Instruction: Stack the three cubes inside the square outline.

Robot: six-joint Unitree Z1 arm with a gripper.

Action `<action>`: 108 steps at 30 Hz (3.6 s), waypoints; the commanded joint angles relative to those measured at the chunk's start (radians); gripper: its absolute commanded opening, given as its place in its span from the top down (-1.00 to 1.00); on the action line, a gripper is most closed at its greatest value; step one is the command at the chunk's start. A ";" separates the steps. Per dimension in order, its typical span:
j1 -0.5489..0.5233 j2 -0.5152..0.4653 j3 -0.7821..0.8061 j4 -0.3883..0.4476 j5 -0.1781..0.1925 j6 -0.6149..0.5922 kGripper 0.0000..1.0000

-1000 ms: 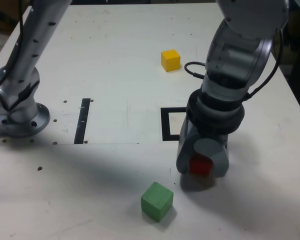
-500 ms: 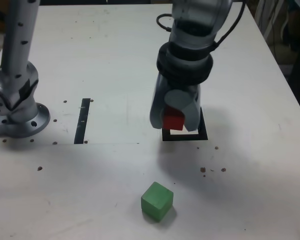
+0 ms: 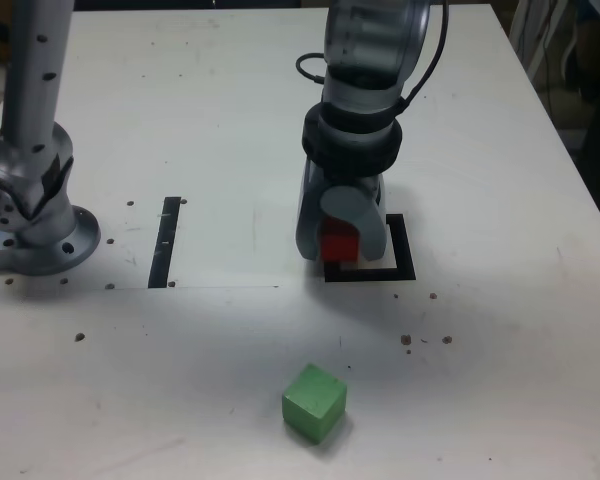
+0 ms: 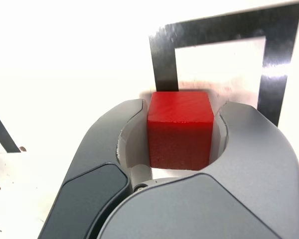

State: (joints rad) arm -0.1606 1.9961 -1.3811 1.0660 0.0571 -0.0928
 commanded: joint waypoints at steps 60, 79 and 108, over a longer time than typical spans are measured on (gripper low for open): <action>0.622 0.001 -0.302 0.190 0.103 0.343 -0.98; 0.629 0.185 -0.312 0.154 0.061 0.345 -0.85; 0.624 0.236 -0.363 0.143 0.074 0.324 0.50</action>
State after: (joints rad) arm 0.4636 2.2302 -1.7419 1.2120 0.1321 0.2293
